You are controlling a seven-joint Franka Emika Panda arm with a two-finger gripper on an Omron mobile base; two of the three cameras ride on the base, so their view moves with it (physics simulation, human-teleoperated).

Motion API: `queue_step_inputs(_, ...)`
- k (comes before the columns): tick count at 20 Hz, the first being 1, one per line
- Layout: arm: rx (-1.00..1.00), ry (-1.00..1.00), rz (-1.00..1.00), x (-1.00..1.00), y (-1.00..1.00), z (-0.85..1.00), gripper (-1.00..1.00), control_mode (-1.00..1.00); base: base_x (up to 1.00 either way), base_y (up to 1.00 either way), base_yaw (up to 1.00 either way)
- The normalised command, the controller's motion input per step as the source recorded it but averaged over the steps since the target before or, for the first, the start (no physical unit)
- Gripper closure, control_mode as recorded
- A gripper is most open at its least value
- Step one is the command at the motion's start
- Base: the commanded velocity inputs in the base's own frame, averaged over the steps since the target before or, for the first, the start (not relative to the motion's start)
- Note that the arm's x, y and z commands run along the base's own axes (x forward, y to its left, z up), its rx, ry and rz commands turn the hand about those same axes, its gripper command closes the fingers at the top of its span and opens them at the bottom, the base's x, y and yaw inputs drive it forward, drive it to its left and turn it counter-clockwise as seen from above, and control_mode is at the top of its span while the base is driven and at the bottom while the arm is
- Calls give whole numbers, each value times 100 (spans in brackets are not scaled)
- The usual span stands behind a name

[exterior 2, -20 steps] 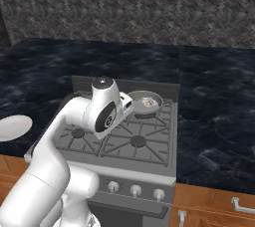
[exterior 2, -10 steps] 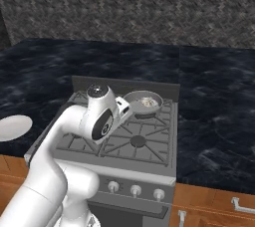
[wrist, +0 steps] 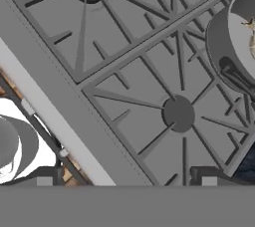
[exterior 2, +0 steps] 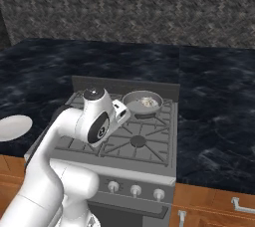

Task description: Retrieve the frozen meat and place it in the pot on a burner. Then turn the burner on.

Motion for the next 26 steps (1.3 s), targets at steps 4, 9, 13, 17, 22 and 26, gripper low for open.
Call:
queue_step_inputs(4, 0, 0, -6, -32, 0, -3, -100, -100, 0, 0, 0)
queue_step_inputs(9, 0, -1, -7, -48, 0, -2, -100, -100, 0, 0, 0)
queue_step_inputs(13, 0, -3, -15, -63, -1, 0, -100, -100, 0, 0, 0)
queue_step_inputs(17, 0, -7, -13, -51, -4, 0, -100, -100, 0, 0, 0)
queue_step_inputs(22, 0, -7, -10, -40, -11, 0, -100, -100, 0, 0, 0)
queue_step_inputs(26, 0, -5, -10, -42, -12, 0, -100, -100, 0, 0, 0)
